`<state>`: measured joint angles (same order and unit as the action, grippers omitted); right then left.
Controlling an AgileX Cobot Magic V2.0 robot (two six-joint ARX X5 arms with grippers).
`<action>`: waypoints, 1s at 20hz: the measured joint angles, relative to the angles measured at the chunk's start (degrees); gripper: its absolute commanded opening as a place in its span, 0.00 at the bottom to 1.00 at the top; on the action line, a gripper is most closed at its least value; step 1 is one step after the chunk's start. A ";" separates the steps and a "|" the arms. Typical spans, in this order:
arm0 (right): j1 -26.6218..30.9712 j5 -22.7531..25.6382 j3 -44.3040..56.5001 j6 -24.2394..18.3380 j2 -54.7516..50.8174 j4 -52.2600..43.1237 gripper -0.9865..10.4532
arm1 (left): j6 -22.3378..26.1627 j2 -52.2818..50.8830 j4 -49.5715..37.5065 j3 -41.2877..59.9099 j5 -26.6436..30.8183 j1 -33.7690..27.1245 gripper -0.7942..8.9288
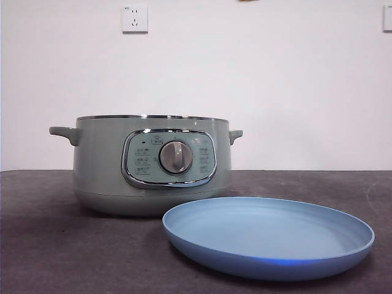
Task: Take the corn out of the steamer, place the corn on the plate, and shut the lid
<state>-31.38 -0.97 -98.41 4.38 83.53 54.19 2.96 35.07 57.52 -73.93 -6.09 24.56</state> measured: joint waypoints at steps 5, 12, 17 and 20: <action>1.11 -0.35 26.49 3.69 -14.93 -13.16 0.07 | 0.00 -0.04 0.02 0.00 0.00 0.00 0.07; -1.33 -3.34 54.77 14.93 -15.82 -35.36 0.07 | 0.00 -0.04 0.26 0.02 0.00 0.00 0.07; -1.99 -1.90 62.90 20.44 -12.41 -45.51 0.07 | 0.00 -0.04 0.37 0.00 -0.02 0.00 0.07; -3.72 -1.53 63.63 21.35 -8.13 -49.22 0.07 | 0.00 -0.04 0.35 0.02 -0.02 0.00 0.07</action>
<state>-35.09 -2.50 -34.79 25.74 75.40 4.97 2.96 35.03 57.87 -73.91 -6.11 24.56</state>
